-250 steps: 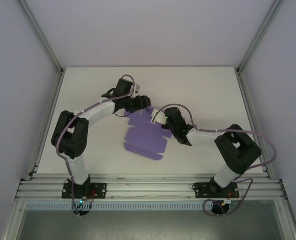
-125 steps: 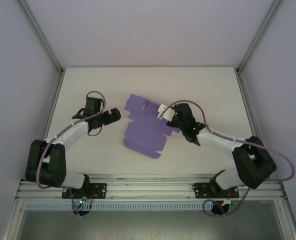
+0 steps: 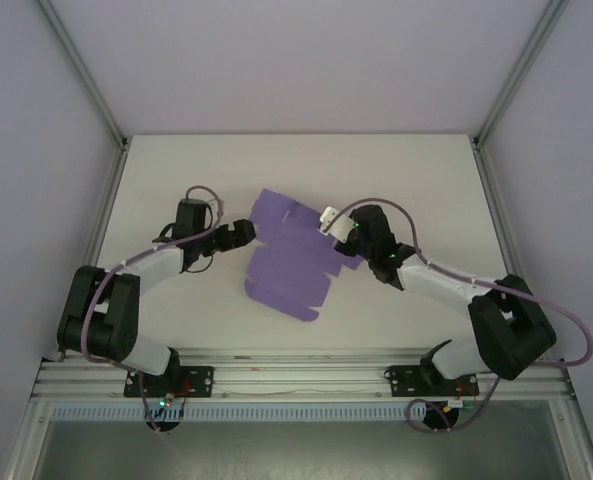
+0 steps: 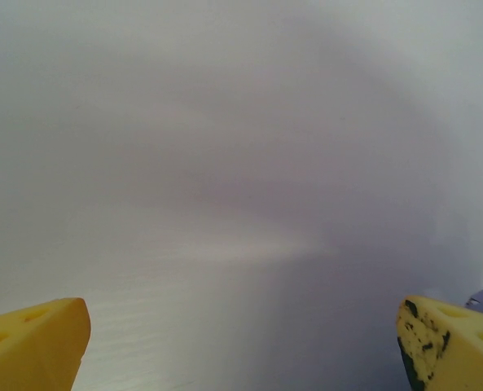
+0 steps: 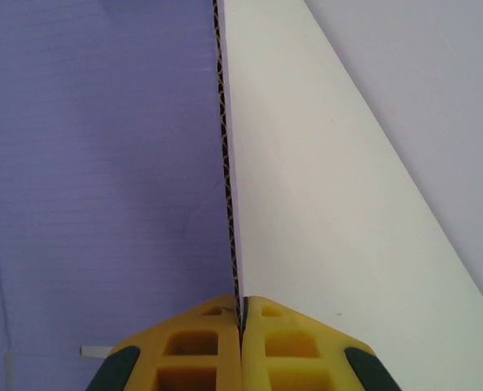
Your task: Assemble paper box
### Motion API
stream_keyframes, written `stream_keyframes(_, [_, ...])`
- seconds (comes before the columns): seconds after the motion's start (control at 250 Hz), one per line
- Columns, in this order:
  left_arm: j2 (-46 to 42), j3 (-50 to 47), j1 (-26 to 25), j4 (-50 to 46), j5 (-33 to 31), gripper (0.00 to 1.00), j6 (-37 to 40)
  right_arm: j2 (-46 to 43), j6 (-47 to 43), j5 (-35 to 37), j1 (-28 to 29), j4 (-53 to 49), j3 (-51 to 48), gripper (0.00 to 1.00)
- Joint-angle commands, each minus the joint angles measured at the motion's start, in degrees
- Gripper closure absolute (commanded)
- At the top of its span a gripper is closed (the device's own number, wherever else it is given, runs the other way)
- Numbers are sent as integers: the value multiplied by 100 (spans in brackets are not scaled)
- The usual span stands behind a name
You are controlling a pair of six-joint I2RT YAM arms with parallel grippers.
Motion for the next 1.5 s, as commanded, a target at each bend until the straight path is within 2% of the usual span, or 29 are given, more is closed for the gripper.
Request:
stream_keyframes(0.0, [-91,-243,-45,885,867,4,23,-45,413,-169,-11,364,118,100])
stream_keyframes(0.208, [-15,-291,-203,1351,1340,4,-17,73,736,-276,-9,540,148,100])
stream_keyframes(0.324, [-48,-372,-320,1524,1354,5,-55,145,991,-180,-41,398,295,100])
stream_keyframes(0.42, [-66,-471,-330,1703,1340,5,-145,134,1319,-479,-144,273,353,100])
stream_keyframes(0.552, [21,-481,-369,1772,1456,11,-214,90,1721,-805,-311,172,404,100])
stream_keyframes(0.636, [-59,-548,-373,1721,1345,15,-211,57,1858,-849,-422,46,423,100])
stream_keyframes(0.787, [-345,-687,-337,1193,680,19,-125,15,2035,-1122,-631,-157,458,100])
stream_keyframes(0.995, [-222,-639,-313,1481,997,19,-233,84,1873,-1522,-629,-605,616,100])
stream_keyframes(1.131, [-375,-410,-300,1095,721,20,90,65,1721,-1519,-630,-716,570,100])
stream_keyframes(1.271, [-913,-96,-304,303,-110,7,906,113,1591,-1547,-628,-1013,667,100])
stream_keyframes(1.347, [-1011,148,-295,82,-387,5,1176,150,1567,-1676,-627,-1060,702,100])
stream_keyframes(1.423, [-865,506,-295,-244,-322,7,1409,172,1567,-1722,-631,-1056,732,100])
stream_keyframes(1.495, [-627,722,-291,-334,18,13,1568,192,1568,-1749,-627,-1106,785,100])
